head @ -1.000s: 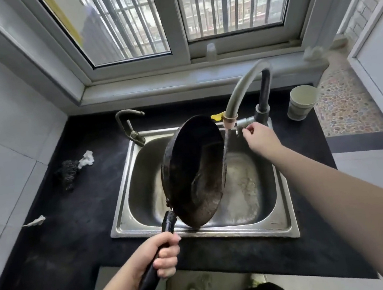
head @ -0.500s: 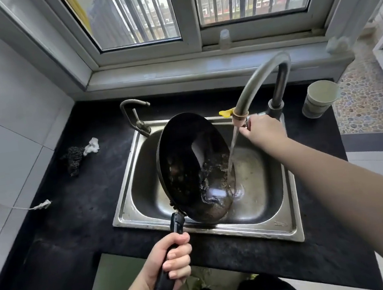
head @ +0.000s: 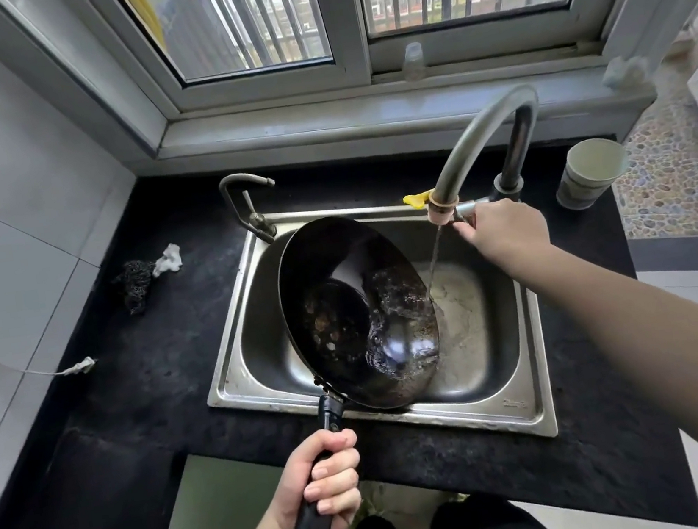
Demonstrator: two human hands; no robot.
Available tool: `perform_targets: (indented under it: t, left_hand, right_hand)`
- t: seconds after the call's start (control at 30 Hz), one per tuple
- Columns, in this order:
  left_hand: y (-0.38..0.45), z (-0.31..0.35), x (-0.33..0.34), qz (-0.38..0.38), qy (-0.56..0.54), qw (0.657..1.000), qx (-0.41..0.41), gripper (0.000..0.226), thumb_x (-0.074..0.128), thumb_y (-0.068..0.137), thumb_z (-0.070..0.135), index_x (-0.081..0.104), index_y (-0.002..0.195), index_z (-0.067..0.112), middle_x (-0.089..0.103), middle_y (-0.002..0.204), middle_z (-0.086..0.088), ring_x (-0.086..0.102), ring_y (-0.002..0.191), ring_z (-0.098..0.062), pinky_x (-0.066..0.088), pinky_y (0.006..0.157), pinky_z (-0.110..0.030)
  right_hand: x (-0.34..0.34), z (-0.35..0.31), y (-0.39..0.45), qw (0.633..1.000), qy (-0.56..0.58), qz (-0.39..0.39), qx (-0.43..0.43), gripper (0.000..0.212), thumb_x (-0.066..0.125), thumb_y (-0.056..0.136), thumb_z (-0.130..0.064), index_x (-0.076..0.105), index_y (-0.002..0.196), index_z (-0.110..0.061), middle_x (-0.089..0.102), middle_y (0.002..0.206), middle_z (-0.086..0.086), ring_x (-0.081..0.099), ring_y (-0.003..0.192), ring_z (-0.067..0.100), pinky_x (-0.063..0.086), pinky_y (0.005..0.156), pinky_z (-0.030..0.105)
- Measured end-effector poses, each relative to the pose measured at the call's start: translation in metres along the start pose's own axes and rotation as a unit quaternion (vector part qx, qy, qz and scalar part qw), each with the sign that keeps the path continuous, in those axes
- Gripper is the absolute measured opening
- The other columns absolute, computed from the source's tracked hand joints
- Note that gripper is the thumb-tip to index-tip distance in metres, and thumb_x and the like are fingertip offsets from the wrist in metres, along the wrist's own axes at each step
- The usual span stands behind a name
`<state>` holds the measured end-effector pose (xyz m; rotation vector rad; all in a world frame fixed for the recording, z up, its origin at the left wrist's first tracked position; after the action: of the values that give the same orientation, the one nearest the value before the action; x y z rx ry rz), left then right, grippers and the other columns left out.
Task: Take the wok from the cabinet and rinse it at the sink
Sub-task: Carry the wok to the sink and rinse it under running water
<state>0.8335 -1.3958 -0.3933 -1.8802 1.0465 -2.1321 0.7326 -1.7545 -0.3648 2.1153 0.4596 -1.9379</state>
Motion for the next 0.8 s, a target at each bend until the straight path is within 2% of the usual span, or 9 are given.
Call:
perform_targets:
  t: [0.27, 0.4, 0.47, 0.53, 0.6, 0.7, 0.8]
  left_hand:
    - [-0.009, 0.006, 0.005, -0.01, -0.003, 1.0, 0.012, 0.024, 0.046, 0.087, 0.003, 0.044, 0.064, 0.01, 0.042, 0.04, 0.0, 0.028, 0.028, -0.008, 0.03, 0.029, -0.021]
    - [-0.014, 0.012, 0.0, 0.018, 0.027, 0.999, 0.019, 0.025, 0.05, 0.085, 0.001, 0.044, 0.064, 0.011, 0.043, 0.04, -0.001, 0.032, 0.025, -0.01, 0.032, 0.028, -0.021]
    - [-0.016, 0.015, -0.006, 0.05, 0.053, 0.997, 0.028, 0.037, 0.06, 0.081, 0.0, 0.034, 0.061, 0.015, 0.037, 0.038, -0.001, 0.036, 0.024, -0.011, 0.034, 0.028, -0.021]
    - [-0.017, 0.017, -0.012, 0.091, 0.087, 0.991, 0.035, 0.054, 0.074, 0.071, 0.001, 0.024, 0.06, 0.019, 0.023, 0.036, 0.002, 0.036, 0.021, -0.011, 0.033, 0.026, -0.02]
    - [-0.018, 0.02, -0.014, 0.114, 0.142, 0.982, 0.045, 0.056, 0.082, 0.061, 0.004, 0.028, 0.053, 0.018, 0.022, 0.035, 0.003, 0.033, 0.02, -0.009, 0.031, 0.025, -0.018]
    - [-0.022, 0.028, -0.011, 0.147, 0.224, 0.961, 0.062, 0.048, 0.078, 0.058, 0.004, 0.032, 0.052, 0.014, 0.029, 0.037, 0.002, 0.03, 0.021, -0.007, 0.031, 0.027, -0.014]
    - [-0.025, 0.036, -0.007, 0.176, 0.283, 0.94, 0.074, 0.035, 0.066, 0.064, 0.004, 0.033, 0.056, 0.014, 0.031, 0.039, 0.001, 0.029, 0.022, -0.008, 0.032, 0.028, -0.014]
  right_hand:
    - [0.006, 0.009, -0.006, 0.999, 0.004, -0.02, 0.029, 0.045, 0.041, 0.097, -0.046, 0.069, 0.099, -0.01, 0.067, 0.096, 0.015, 0.062, 0.094, 0.037, 0.037, 0.066, 0.032]
    - [0.002, 0.008, -0.016, 0.998, 0.037, -0.022, 0.039, 0.055, 0.036, 0.096, -0.054, 0.067, 0.092, -0.009, 0.066, 0.094, 0.016, 0.061, 0.09, 0.037, 0.038, 0.066, 0.033]
    - [-0.002, 0.011, -0.027, 0.997, 0.053, -0.023, 0.047, 0.063, 0.029, 0.094, -0.062, 0.064, 0.084, -0.01, 0.063, 0.088, 0.013, 0.061, 0.088, 0.037, 0.039, 0.065, 0.034]
    - [-0.001, 0.015, -0.042, 0.995, 0.073, -0.03, 0.054, 0.063, 0.026, 0.093, -0.065, 0.059, 0.077, -0.014, 0.059, 0.081, 0.01, 0.062, 0.086, 0.036, 0.04, 0.065, 0.034]
    - [0.003, 0.019, -0.061, 0.995, 0.081, -0.033, 0.054, 0.061, 0.028, 0.093, -0.064, 0.061, 0.08, -0.015, 0.061, 0.081, 0.009, 0.061, 0.082, 0.034, 0.041, 0.065, 0.034]
    - [0.014, 0.024, -0.092, 0.993, 0.099, -0.037, 0.056, 0.054, 0.031, 0.094, -0.061, 0.061, 0.081, -0.017, 0.063, 0.077, 0.009, 0.058, 0.073, 0.03, 0.04, 0.062, 0.033]
    - [0.024, 0.027, -0.122, 0.99, 0.114, -0.048, 0.067, 0.049, 0.034, 0.095, -0.057, 0.058, 0.076, -0.018, 0.065, 0.078, 0.01, 0.062, 0.077, 0.033, 0.039, 0.06, 0.033]
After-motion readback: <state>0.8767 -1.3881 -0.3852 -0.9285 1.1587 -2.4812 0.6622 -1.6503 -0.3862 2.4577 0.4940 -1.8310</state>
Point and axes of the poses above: each hand's wrist, its own y-axis towards the middle knuckle, its own x-axis out of the palm, z = x × y, the point moved 9 cm from there along y, towards the middle knuckle
